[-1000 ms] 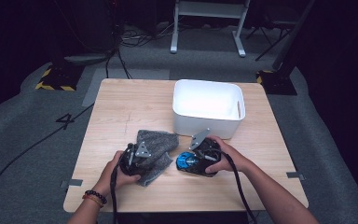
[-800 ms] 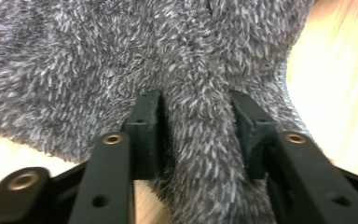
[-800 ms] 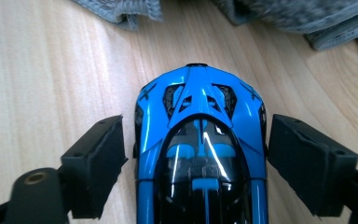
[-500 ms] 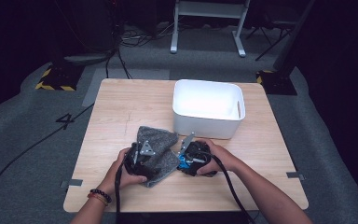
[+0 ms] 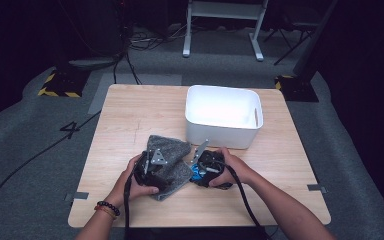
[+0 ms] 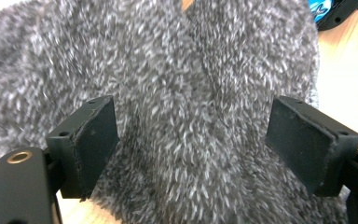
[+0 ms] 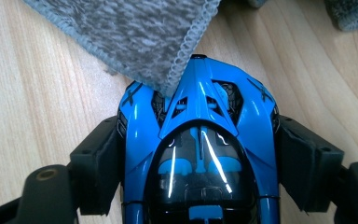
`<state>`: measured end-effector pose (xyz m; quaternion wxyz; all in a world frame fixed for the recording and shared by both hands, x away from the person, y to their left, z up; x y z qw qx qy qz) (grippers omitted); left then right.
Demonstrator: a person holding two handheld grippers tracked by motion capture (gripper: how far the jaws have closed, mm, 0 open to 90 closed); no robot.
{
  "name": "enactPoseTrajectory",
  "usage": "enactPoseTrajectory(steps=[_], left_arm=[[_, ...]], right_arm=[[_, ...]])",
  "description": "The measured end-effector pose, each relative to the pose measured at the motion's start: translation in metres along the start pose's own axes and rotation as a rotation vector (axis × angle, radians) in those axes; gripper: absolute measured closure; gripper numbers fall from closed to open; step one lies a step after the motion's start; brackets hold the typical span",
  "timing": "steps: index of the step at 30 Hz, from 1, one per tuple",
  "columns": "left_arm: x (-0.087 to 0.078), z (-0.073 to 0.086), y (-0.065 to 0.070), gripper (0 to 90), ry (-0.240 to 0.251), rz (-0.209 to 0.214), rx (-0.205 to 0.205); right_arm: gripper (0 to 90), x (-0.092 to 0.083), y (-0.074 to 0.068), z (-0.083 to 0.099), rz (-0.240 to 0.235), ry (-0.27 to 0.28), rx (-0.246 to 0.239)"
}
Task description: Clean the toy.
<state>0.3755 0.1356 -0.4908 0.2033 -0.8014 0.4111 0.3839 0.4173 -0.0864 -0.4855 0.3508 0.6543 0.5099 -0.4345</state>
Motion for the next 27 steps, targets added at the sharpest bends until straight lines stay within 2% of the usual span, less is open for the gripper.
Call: enactPoseTrajectory(steps=[5, 9, 12, 16, 20, 24, 27], left_arm=[[-0.006, -0.008, 0.000, 17.5, 0.035, -0.006, 0.012], [-0.006, -0.010, 0.000, 17.3, 0.022, -0.019, 0.019], [-0.004, -0.011, 0.000, 17.4, 0.010, -0.030, 0.013], [0.001, -0.015, -0.003, 17.4, 0.008, -0.022, -0.007], [0.013, -0.022, -0.003, 17.4, -0.021, 0.010, -0.007], [0.022, -0.030, 0.000, 17.0, -0.056, 0.007, -0.002], [0.025, -0.033, 0.002, 16.4, -0.062, 0.007, 0.003]], right_arm=[[24.5, -0.002, 0.000, 0.006, 0.003, 0.031, -0.002], [24.5, -0.006, 0.001, 0.017, 0.007, 0.068, 0.015], [24.5, -0.016, 0.001, 0.024, 0.005, 0.129, 0.033], [24.5, -0.031, -0.001, 0.035, 0.001, 0.203, 0.048], [24.5, -0.044, -0.001, 0.046, 0.002, 0.288, 0.072], [24.5, -0.054, 0.001, 0.057, -0.002, 0.370, 0.099], [24.5, -0.060, 0.001, 0.064, 0.005, 0.414, 0.111]])
Point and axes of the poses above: each handheld gripper's, and its own axes: x roughly forward along the jaws, z roughly out of its underside, y roughly to its right, the point moved 1 cm from there along x, roughly forward along the jaws
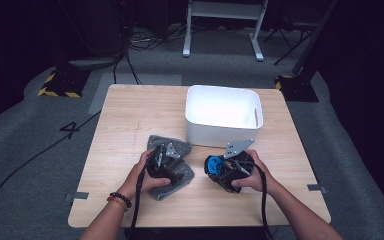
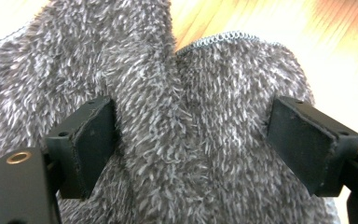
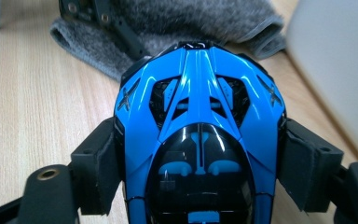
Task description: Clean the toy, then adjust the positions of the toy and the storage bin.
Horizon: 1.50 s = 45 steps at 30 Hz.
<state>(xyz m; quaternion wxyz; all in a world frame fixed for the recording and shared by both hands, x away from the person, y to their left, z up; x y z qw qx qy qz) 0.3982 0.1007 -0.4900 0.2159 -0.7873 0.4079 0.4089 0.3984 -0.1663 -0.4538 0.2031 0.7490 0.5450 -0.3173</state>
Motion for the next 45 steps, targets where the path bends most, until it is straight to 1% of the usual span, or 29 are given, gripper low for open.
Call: enactPoseTrajectory(steps=[2, 4, 5, 8, 9, 10, 11, 12, 13, 15, 18, 19, 20, 22, 23, 24, 25, 27, 29, 31, 33, 36, 38, 41, 42, 43, 45], left_arm=[[0.002, -0.001, -0.001, 16.4, -0.005, 0.006, -0.002], [0.004, -0.001, -0.002, 16.4, -0.013, 0.006, -0.014], [0.005, -0.002, -0.002, 16.4, -0.019, 0.010, -0.019], [0.006, -0.003, -0.003, 16.4, -0.028, 0.006, -0.025], [0.006, -0.003, -0.003, 16.4, -0.033, -0.003, -0.029], [0.007, -0.004, -0.004, 16.5, -0.036, -0.003, -0.042], [0.008, -0.005, -0.005, 16.4, -0.044, 0.005, -0.054], [0.008, -0.005, -0.006, 16.4, -0.055, 0.010, -0.051], [0.010, -0.006, -0.005, 16.5, -0.069, -0.001, -0.051], [0.010, -0.007, -0.004, 17.0, -0.086, -0.008, -0.044], [0.009, -0.007, -0.003, 19.9, -0.096, -0.010, -0.046], [0.007, -0.007, -0.004, 22.5, -0.099, -0.005, -0.038], [0.006, -0.007, -0.004, 27.6, -0.089, -0.001, -0.035], [0.003, -0.006, -0.005, 46.5, -0.076, 0.003, -0.024], [0.002, -0.006, -0.006, 53.6, -0.074, 0.002, -0.027], [0.002, -0.006, -0.006, 60.0, -0.071, 0.001, -0.020], [0.001, -0.005, -0.006, 65.2, -0.066, -0.001, -0.022], [0.001, -0.004, -0.006, 70.5, -0.053, -0.007, -0.005], [-0.001, -0.003, -0.004, 73.4, -0.050, -0.018, 0.011], [-0.003, -0.003, -0.002, 75.7, -0.029, -0.025, 0.032], [-0.009, -0.004, 0.000, 76.8, 0.016, -0.016, 0.036], [-0.020, -0.006, 0.005, 77.4, 0.106, 0.002, 0.058], [-0.029, -0.008, 0.012, 77.6, 0.185, 0.033, 0.093], [-0.042, -0.013, 0.020, 77.8, 0.270, 0.065, 0.125], [-0.046, -0.015, 0.022, 77.9, 0.285, 0.067, 0.136], [-0.049, -0.017, 0.024, 77.9, 0.297, 0.073, 0.139], [-0.052, -0.021, 0.027, 77.9, 0.318, 0.071, 0.153]], right_arm=[[24.6, -0.007, 0.001, 0.001, 0.014, 0.027, -0.005], [24.6, -0.013, 0.001, 0.003, 0.014, 0.057, 0.002], [24.6, -0.016, 0.002, 0.003, 0.026, 0.064, -0.002], [24.6, -0.023, 0.003, 0.006, 0.042, 0.089, 0.002], [24.6, -0.025, 0.003, 0.007, 0.047, 0.099, 0.002], [24.6, -0.028, 0.003, 0.007, 0.049, 0.108, 0.002], [24.6, -0.030, 0.003, 0.008, 0.048, 0.113, 0.004], [24.6, -0.032, 0.003, 0.008, 0.049, 0.120, 0.003], [24.6, -0.035, 0.003, 0.009, 0.051, 0.127, 0.003], [24.6, -0.038, 0.004, 0.011, 0.052, 0.133, 0.003], [24.6, -0.040, 0.004, 0.015, 0.054, 0.132, 0.001], [24.6, -0.041, 0.005, 0.016, 0.055, 0.135, 0.003], [24.6, -0.042, 0.005, 0.018, 0.059, 0.137, 0.004], [24.6, -0.044, 0.006, 0.020, 0.060, 0.144, 0.007], [24.6, -0.045, 0.007, 0.020, 0.065, 0.141, 0.004], [24.6, -0.046, 0.007, 0.021, 0.072, 0.138, 0.003], [24.6, -0.046, 0.007, 0.022, 0.071, 0.143, 0.003], [24.6, -0.047, 0.009, 0.023, 0.068, 0.151, 0.013], [24.6, -0.047, 0.010, 0.025, 0.067, 0.157, 0.020], [24.6, -0.047, 0.011, 0.025, 0.064, 0.160, 0.021], [24.6, -0.047, 0.011, 0.026, 0.059, 0.165, 0.019], [24.6, -0.048, 0.010, 0.026, 0.053, 0.176, 0.017], [24.6, -0.049, 0.010, 0.026, 0.048, 0.187, 0.017], [24.6, -0.050, 0.010, 0.025, 0.045, 0.202, 0.014], [24.6, -0.050, 0.010, 0.025, 0.046, 0.204, 0.010], [24.6, -0.050, 0.010, 0.025, 0.045, 0.208, 0.010], [24.6, -0.051, 0.010, 0.025, 0.041, 0.211, 0.012]])
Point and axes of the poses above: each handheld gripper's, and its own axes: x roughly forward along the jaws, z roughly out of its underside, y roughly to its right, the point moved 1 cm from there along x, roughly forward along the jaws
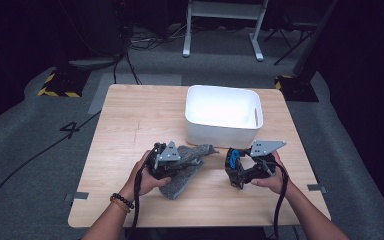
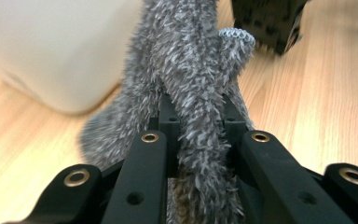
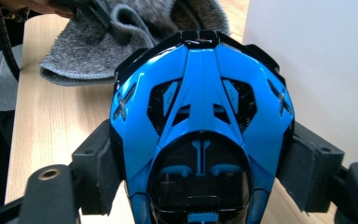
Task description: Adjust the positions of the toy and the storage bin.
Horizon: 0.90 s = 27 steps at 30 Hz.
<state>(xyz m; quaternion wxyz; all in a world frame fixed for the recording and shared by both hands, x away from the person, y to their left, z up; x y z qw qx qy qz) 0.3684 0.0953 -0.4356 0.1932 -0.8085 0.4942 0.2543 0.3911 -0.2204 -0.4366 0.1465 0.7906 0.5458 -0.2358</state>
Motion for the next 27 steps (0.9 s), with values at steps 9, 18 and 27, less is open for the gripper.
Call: enactPoseTrajectory(steps=[9, 18, 27], left_arm=[[0.000, -0.016, 0.010, 77.9, 0.080, 0.048, 0.028], [0.016, -0.046, 0.029, 78.6, 0.145, 0.110, 0.073], [0.028, -0.045, 0.025, 78.5, 0.165, 0.143, 0.044]], right_arm=[[24.6, 0.002, -0.001, -0.001, -0.014, 0.022, 0.002], [24.6, 0.010, -0.010, -0.011, -0.062, 0.068, -0.010], [24.6, 0.011, -0.011, -0.017, -0.071, 0.160, 0.020]])
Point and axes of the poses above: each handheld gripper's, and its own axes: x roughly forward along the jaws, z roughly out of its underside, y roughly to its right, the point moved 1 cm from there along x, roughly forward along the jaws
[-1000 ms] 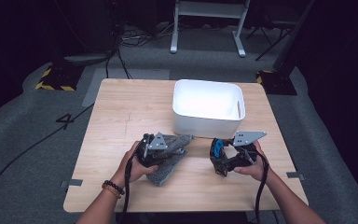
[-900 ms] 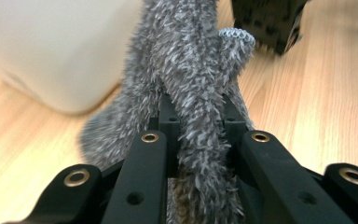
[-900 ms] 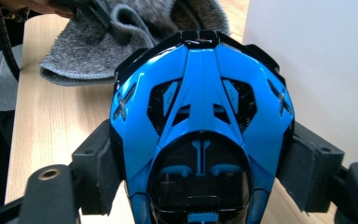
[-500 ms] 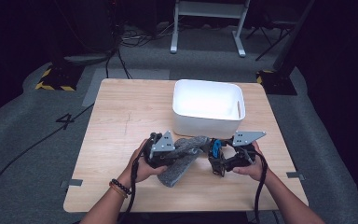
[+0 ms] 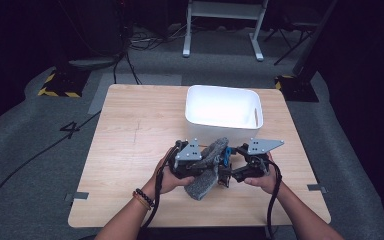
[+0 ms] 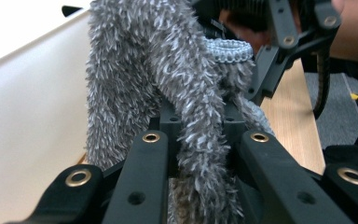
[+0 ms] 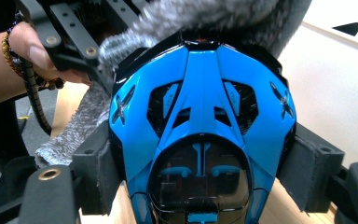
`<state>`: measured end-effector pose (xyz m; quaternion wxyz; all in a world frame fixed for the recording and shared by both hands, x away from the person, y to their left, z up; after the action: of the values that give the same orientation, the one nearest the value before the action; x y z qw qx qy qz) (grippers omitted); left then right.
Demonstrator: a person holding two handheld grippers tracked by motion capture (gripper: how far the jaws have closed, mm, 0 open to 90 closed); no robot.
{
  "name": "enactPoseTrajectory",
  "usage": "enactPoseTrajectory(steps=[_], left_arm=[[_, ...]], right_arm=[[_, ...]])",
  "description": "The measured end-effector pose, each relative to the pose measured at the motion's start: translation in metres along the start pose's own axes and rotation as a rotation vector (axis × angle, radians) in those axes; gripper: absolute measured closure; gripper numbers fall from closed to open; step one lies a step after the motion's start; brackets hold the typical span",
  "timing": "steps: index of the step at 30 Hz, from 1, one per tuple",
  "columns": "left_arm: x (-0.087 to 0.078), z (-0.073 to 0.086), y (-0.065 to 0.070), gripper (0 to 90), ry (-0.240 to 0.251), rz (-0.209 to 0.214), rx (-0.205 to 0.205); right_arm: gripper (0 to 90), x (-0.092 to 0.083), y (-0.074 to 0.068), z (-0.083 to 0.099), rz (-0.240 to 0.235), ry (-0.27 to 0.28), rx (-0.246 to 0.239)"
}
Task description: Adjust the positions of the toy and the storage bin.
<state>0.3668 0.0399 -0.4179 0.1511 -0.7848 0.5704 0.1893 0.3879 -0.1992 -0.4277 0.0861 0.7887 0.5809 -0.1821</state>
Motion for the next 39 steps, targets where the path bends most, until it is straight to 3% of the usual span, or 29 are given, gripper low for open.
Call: enactPoseTrajectory(steps=[12, 18, 22, 25, 27, 32, 35, 39], left_arm=[[0.031, 0.017, 0.010, 78.4, -0.137, 0.026, 0.052], [0.053, 0.027, 0.022, 78.3, -0.249, 0.051, 0.109], [0.059, 0.030, 0.027, 78.4, -0.304, 0.030, 0.160], [0.055, 0.030, 0.023, 78.4, -0.289, 0.009, 0.143], [0.049, 0.029, 0.017, 78.4, -0.265, -0.009, 0.111], [0.021, 0.022, -0.001, 78.3, -0.130, -0.050, 0.017], [0.003, 0.015, -0.004, 78.4, -0.043, -0.084, 0.006], [-0.008, 0.007, -0.002, 78.4, 0.018, -0.094, 0.003]], right_arm=[[24.6, -0.008, -0.001, -0.003, 0.010, 0.044, -0.018], [24.6, -0.014, 0.002, -0.005, 0.020, 0.073, -0.003], [24.7, -0.017, 0.002, -0.006, 0.026, 0.091, 0.000], [24.6, -0.019, 0.002, -0.006, 0.024, 0.093, -0.003], [24.7, -0.018, 0.001, -0.006, 0.021, 0.089, -0.001], [24.6, -0.015, -0.002, -0.003, 0.003, 0.075, 0.000], [24.6, -0.011, -0.003, 0.000, 0.001, 0.054, -0.008], [24.6, -0.005, -0.005, 0.003, -0.012, 0.036, -0.006]])
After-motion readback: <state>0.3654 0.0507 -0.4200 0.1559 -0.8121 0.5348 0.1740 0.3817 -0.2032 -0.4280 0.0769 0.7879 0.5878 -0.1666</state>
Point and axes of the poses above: each handheld gripper's, and its own axes: x roughly forward along the jaws, z roughly out of its underside, y roughly to its right, the point moved 1 cm from there along x, roughly forward along the jaws
